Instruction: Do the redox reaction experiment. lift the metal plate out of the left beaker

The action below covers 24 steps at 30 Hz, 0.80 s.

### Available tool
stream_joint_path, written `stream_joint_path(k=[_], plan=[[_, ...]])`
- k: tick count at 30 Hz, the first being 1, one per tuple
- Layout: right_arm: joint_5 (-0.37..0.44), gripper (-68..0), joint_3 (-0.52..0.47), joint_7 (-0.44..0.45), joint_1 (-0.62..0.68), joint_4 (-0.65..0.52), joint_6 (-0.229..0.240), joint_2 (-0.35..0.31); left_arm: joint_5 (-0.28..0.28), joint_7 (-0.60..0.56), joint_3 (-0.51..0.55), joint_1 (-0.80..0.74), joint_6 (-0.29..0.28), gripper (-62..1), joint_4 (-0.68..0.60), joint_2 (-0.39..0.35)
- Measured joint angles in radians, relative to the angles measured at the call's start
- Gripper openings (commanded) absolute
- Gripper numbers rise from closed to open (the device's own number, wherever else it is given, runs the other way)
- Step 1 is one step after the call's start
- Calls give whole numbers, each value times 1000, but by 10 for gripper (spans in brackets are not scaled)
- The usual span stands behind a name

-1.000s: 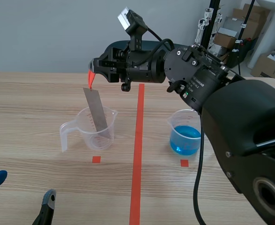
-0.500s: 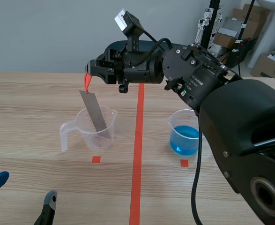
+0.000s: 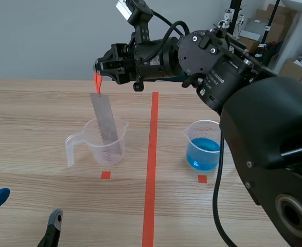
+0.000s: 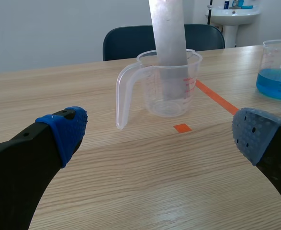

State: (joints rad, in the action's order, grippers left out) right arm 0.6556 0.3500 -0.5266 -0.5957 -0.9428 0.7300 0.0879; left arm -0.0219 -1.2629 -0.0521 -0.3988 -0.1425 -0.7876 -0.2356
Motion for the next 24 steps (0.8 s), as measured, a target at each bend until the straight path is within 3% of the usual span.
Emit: stream_joint_path(k=[3, 6, 16, 24], plan=[[-80, -671, 0, 26, 0, 0, 0, 0, 0, 0, 0, 0, 0, 14, 0, 0], [-110, -671, 0, 49, 0, 0, 0, 0, 0, 0, 0, 0, 0, 14, 0, 0], [-144, -671, 2, 58, 0, -5, 0, 0, 0, 0, 0, 0, 0, 14, 0, 0], [-143, -671, 66, 52, 0, -116, 0, -1, 0, 0, 0, 0, 0, 14, 0, 0]])
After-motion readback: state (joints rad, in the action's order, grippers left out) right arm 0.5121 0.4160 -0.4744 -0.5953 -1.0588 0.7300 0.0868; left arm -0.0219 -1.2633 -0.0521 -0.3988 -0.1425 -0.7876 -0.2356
